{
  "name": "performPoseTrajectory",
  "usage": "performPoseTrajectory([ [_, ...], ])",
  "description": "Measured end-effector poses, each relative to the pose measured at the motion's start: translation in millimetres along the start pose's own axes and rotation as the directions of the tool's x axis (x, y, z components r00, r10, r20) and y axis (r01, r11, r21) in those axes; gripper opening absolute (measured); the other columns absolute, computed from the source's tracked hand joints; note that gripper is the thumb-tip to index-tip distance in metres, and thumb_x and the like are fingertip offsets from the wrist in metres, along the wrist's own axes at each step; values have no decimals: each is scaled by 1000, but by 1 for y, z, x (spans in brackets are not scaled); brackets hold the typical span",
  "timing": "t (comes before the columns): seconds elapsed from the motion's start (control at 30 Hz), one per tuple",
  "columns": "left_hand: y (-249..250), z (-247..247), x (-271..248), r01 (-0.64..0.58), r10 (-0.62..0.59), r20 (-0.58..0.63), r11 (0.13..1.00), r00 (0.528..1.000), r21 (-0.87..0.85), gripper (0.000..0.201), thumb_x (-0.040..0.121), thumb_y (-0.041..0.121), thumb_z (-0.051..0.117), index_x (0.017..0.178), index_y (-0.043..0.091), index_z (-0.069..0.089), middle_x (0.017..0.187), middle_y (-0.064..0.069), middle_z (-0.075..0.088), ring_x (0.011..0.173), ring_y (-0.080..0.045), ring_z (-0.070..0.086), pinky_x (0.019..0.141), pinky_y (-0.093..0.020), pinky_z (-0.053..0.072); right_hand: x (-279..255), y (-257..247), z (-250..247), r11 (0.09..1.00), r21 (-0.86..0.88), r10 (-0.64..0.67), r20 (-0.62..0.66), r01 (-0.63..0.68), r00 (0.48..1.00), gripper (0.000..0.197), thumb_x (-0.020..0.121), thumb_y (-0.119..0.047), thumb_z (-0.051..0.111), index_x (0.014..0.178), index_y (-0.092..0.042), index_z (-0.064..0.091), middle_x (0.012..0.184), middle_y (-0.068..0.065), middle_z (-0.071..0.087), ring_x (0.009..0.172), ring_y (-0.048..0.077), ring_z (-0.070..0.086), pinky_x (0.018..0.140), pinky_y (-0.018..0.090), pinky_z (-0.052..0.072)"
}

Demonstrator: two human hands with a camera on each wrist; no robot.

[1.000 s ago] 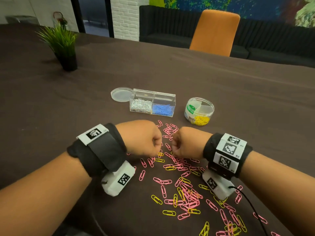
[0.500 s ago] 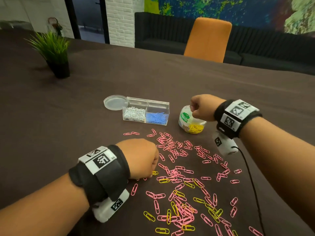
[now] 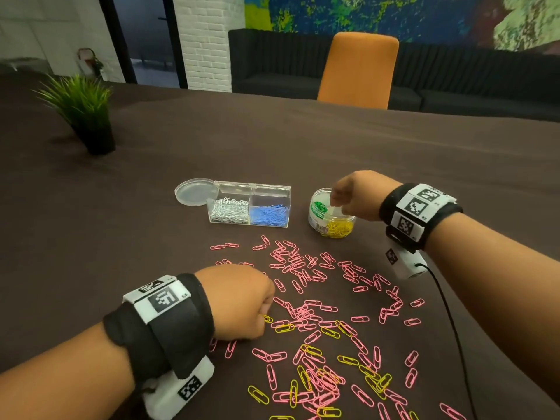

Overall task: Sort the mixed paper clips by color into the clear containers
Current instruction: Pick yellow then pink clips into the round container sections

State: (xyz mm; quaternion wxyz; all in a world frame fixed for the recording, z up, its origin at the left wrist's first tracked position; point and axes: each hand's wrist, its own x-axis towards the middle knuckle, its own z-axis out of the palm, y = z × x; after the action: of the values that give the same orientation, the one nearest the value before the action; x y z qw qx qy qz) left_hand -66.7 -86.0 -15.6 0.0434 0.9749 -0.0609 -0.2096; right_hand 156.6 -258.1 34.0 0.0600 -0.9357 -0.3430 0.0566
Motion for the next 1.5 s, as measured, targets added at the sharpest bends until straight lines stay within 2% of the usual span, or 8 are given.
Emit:
performPoseTrajectory([
  [0.13,4,-6,3,9,-14,39,992,999,124,17,86,33,51,89,20,60,83,-2,62,77,-23,60,67,-33,50,-14,10,-2,997,-10,-74,-173,73,982,18,88,-16,64,103,-26,69,96,-10,56,92,13,58,80,27,45],
  [0.23,-1,-27,12,19,-14,-126,999,992,42,17,86,34,51,86,20,61,78,1,63,74,-20,60,65,-32,50,-38,22,1,992,-31,-125,-273,121,954,13,87,-21,64,98,-25,69,87,-10,54,80,13,56,74,29,46],
  [0.33,0,-61,44,24,-46,-364,998,930,-65,13,87,31,54,83,23,63,75,6,65,73,-16,60,67,-31,52,-57,46,9,974,-174,148,20,-143,989,27,81,-36,70,107,-28,65,92,-12,59,84,13,55,77,27,48],
  [0.43,15,-98,94,-5,-11,-454,999,891,-34,13,87,29,55,89,21,66,85,5,67,82,-19,62,69,-29,47,-66,68,16,881,-296,438,217,-369,872,56,60,-57,82,104,-28,63,98,-6,66,88,18,63,79,32,55],
  [0.77,52,-117,201,24,-1,-240,995,971,95,25,90,16,54,104,15,74,105,-3,72,97,-26,66,78,-32,53,-77,85,33,898,-166,437,243,-407,866,58,71,-52,78,119,-23,63,108,-2,67,97,21,65,84,37,56],
  [0.93,51,-116,202,-10,26,-321,999,947,52,30,87,15,58,111,29,70,113,8,66,104,-19,62,82,-27,50,-78,89,32,910,-161,412,250,-382,876,58,72,-52,77,121,-24,61,111,-3,65,99,20,64,83,34,55],
  [1.27,52,-125,182,-65,86,-356,995,930,70,39,85,10,61,119,29,67,113,9,69,105,-16,63,90,-31,53,-78,88,30,904,-181,422,235,-387,876,60,71,-53,78,121,-24,61,111,-2,66,100,21,64,86,37,56],
  [1.5,43,-111,103,-144,135,-476,989,869,18,20,83,14,61,96,25,71,90,10,68,88,-15,64,83,-30,52,-89,79,25,914,-206,393,242,-349,887,62,78,-55,72,128,-23,56,116,0,64,94,20,61,83,32,52],
])
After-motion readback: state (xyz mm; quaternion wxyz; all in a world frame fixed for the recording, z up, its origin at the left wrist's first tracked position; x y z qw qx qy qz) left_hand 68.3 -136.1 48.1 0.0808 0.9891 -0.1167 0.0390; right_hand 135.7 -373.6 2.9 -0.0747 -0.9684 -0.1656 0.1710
